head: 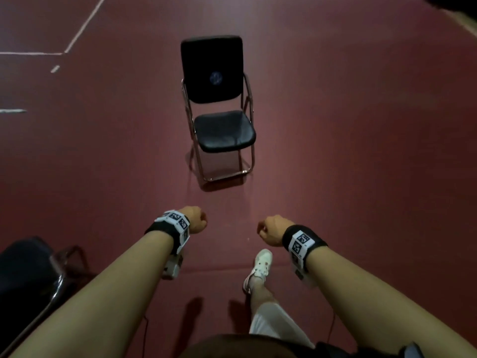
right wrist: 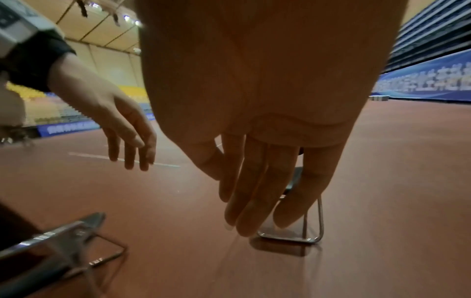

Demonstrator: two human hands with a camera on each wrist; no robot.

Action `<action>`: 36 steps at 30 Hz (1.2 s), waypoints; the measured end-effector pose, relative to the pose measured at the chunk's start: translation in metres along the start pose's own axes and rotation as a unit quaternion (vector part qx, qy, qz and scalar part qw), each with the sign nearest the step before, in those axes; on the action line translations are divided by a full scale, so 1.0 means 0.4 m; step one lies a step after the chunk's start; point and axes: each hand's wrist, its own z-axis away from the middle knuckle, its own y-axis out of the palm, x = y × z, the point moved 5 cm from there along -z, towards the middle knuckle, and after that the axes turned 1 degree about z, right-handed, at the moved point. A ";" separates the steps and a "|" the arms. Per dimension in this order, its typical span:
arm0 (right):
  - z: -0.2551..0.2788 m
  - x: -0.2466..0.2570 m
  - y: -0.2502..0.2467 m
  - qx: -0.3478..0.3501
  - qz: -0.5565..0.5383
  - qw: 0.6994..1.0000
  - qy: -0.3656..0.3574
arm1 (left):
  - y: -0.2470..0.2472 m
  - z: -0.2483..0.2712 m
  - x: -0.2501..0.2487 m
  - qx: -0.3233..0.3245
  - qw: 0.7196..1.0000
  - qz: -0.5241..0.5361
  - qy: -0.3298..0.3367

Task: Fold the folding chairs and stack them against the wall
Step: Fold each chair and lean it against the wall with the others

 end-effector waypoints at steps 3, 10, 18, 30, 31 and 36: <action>-0.136 -0.093 -0.120 0.029 0.018 0.999 0.001 | -0.119 -0.132 -0.030 0.016 1.000 0.002 -0.020; -0.478 -0.130 -0.519 0.002 0.087 0.993 -0.085 | -0.452 -0.413 -0.063 -0.039 0.992 0.111 -0.055; -0.919 -0.081 -0.860 0.011 0.178 0.974 -0.136 | -0.688 -0.784 0.071 -0.053 0.975 0.195 -0.093; -1.412 0.054 -1.281 -0.016 0.279 0.922 -0.269 | -0.956 -1.148 0.255 -0.080 0.898 0.390 -0.187; -1.448 0.066 -1.301 -0.013 0.287 0.917 -0.278 | -0.955 -1.163 0.260 -0.082 0.885 0.414 -0.198; -1.589 0.106 -1.306 -0.010 0.361 0.861 -0.358 | -0.860 -1.188 0.234 -0.063 0.787 0.526 -0.317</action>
